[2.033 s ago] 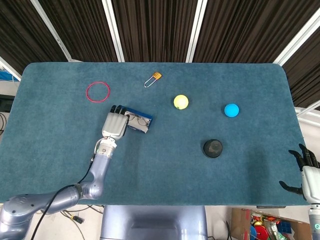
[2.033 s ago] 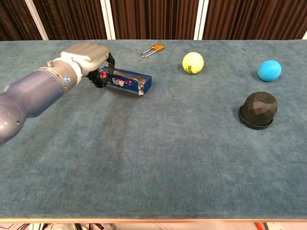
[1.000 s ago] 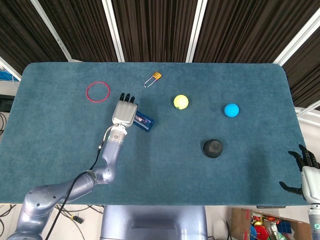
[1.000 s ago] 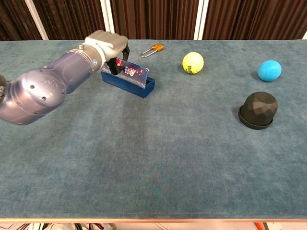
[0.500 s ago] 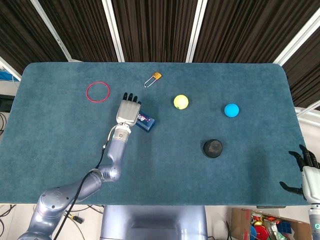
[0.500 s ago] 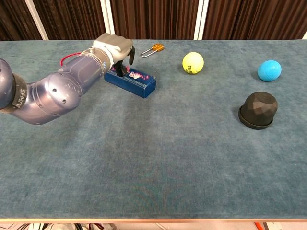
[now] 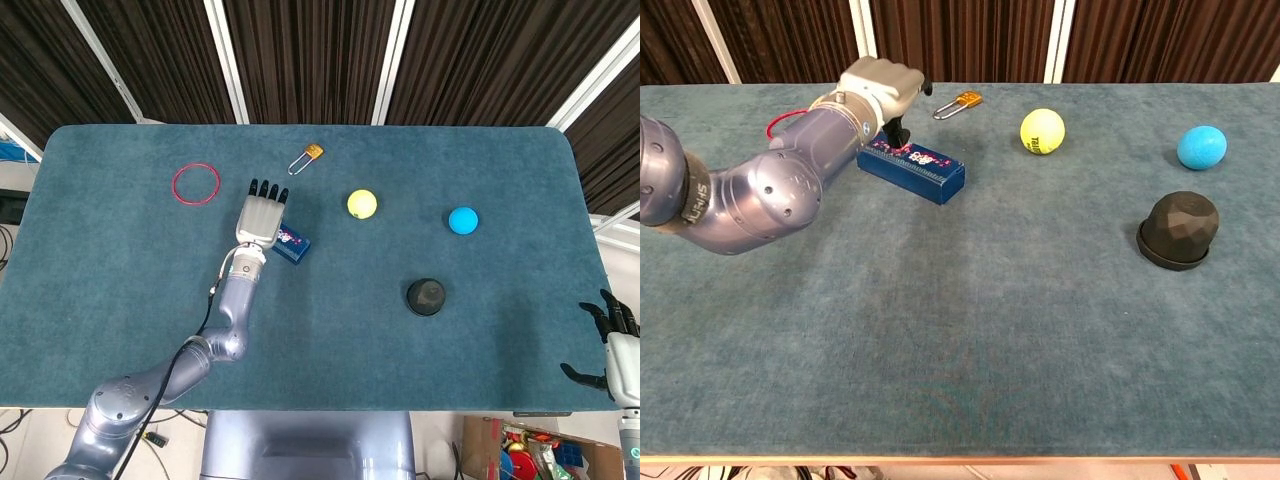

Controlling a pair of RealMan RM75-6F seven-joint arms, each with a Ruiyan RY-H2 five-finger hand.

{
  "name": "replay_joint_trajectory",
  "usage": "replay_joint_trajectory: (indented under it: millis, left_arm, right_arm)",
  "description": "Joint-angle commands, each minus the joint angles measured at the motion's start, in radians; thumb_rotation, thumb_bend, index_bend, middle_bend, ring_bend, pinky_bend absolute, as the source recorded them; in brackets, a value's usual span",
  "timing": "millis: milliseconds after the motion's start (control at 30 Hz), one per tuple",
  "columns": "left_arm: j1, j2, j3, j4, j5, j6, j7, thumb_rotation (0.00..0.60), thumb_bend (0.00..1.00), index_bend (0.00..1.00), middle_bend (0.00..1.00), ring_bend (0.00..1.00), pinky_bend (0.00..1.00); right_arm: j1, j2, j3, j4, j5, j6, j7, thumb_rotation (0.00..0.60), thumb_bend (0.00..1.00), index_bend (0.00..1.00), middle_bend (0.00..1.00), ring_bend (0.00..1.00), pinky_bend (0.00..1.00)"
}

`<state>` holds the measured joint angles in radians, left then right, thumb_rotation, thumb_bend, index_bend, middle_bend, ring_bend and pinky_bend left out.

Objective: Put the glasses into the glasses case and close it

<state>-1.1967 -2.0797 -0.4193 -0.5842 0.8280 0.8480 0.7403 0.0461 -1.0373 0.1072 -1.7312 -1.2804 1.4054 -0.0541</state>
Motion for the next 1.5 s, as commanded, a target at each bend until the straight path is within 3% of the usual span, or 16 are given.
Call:
replay_joint_trajectory:
  millis: [33,233,300,400,500,633,933,1200,1500]
  left_arm:
    - [0.023,0.05,0.003,-0.079,0.016,0.041,0.016,0.6,0.4,0.11,0.11,0.03,0.06]
    - [0.114,0.207,0.003,-0.367,0.006,0.138,0.068,0.6,0.39,0.11,0.08,0.0,0.06]
    - [0.22,0.359,0.037,-0.632,-0.007,0.216,0.118,0.6,0.37,0.11,0.07,0.0,0.06]
    - [0.334,0.551,0.079,-0.943,-0.063,0.292,0.182,0.6,0.33,0.11,0.06,0.0,0.06]
    - [0.406,0.687,0.11,-1.136,-0.091,0.343,0.193,0.6,0.33,0.11,0.05,0.0,0.05]
    - [0.529,0.849,0.166,-1.334,-0.047,0.417,0.099,0.6,0.33,0.11,0.04,0.0,0.03]
    - [0.716,0.997,0.298,-1.421,0.194,0.53,-0.104,0.6,0.33,0.11,0.04,0.0,0.03]
    - [0.832,1.031,0.374,-1.408,0.41,0.638,-0.225,0.6,0.33,0.11,0.04,0.0,0.03]
    - [0.866,1.05,0.374,-1.391,0.395,0.612,-0.285,0.6,0.33,0.11,0.04,0.0,0.01]
  right_arm:
    - [-0.001,0.0,0.001,0.001,-0.001,0.003,0.0,0.6,0.07,0.21,0.0,0.08,0.24]
    - [-0.001,-0.002,0.003,0.003,-0.001,0.008,-0.002,0.6,0.07,0.21,0.0,0.08,0.24]
    - [-0.001,-0.005,0.004,0.007,-0.009,0.016,-0.005,0.6,0.07,0.21,0.0,0.08,0.24]
    - [0.0,-0.009,0.004,0.016,-0.021,0.023,-0.007,0.6,0.07,0.21,0.0,0.08,0.24]
    - [0.001,-0.013,0.003,0.024,-0.031,0.029,-0.01,0.6,0.07,0.21,0.0,0.08,0.24]
    - [0.002,-0.017,0.008,0.037,-0.049,0.044,-0.006,0.6,0.07,0.19,0.0,0.08,0.24]
    - [0.004,-0.032,0.007,0.073,-0.105,0.078,0.007,0.6,0.07,0.17,0.0,0.08,0.24]
    - [0.006,-0.048,0.004,0.097,-0.157,0.109,0.026,0.6,0.07,0.17,0.0,0.08,0.24]
    - [0.01,-0.054,0.0,0.102,-0.173,0.11,0.022,0.6,0.07,0.17,0.0,0.08,0.24]
